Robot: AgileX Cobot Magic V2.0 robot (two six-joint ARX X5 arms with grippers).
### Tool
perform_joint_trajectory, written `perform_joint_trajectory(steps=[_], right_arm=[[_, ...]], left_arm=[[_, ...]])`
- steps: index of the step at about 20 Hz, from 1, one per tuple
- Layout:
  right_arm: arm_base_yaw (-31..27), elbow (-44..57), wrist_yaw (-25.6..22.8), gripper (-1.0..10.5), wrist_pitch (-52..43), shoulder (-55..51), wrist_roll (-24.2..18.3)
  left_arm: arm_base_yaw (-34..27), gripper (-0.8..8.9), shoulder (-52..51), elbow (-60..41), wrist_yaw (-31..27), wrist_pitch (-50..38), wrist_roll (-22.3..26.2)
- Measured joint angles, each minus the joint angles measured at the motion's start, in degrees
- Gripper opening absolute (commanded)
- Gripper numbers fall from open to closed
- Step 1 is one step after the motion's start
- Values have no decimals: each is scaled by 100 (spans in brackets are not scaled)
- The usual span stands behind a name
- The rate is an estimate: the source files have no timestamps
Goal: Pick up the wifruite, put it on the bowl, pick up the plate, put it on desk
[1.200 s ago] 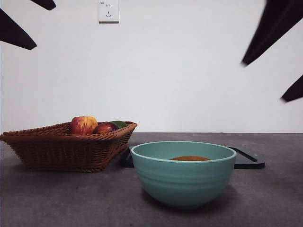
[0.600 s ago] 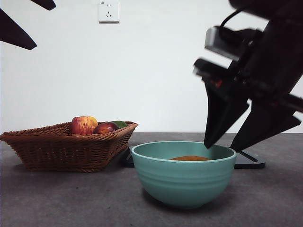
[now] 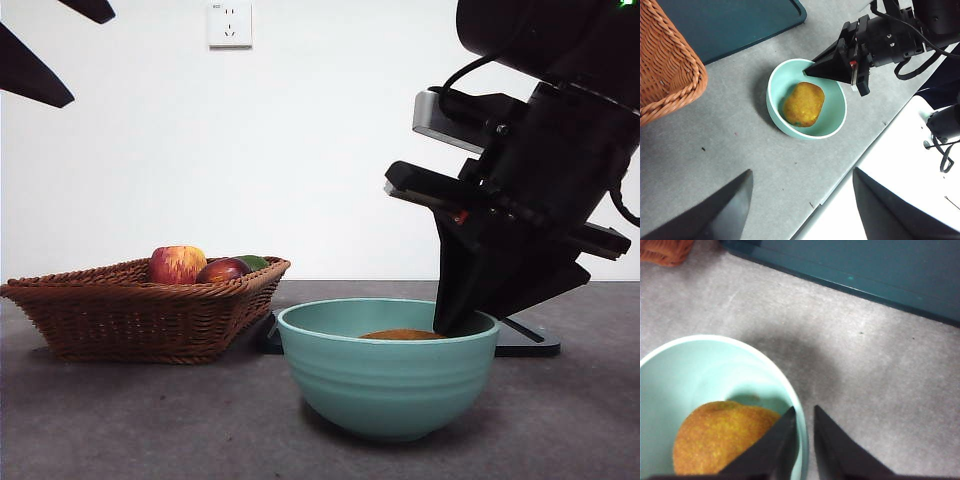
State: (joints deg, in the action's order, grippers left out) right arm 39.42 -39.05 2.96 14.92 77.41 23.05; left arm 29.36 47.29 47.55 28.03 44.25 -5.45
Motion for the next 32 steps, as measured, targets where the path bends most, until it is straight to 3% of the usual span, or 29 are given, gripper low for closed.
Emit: perform_joint_trajectory(steps=[8, 16, 24, 32], right_arm=[[2, -39, 144, 10, -2, -4, -4], [-472, -1248, 122, 10, 310, 31, -321], [-1346, -2417, 144, 11, 339, 1255, -828], [-1683, -2542, 306, 10, -262, 2251, -966]], left_arm=[[0, 317, 0, 0, 2, 4, 0], [0, 317, 0, 0, 2, 4, 0], [0, 317, -2, 0, 2, 4, 0], [0, 317, -2, 0, 2, 9, 0]])
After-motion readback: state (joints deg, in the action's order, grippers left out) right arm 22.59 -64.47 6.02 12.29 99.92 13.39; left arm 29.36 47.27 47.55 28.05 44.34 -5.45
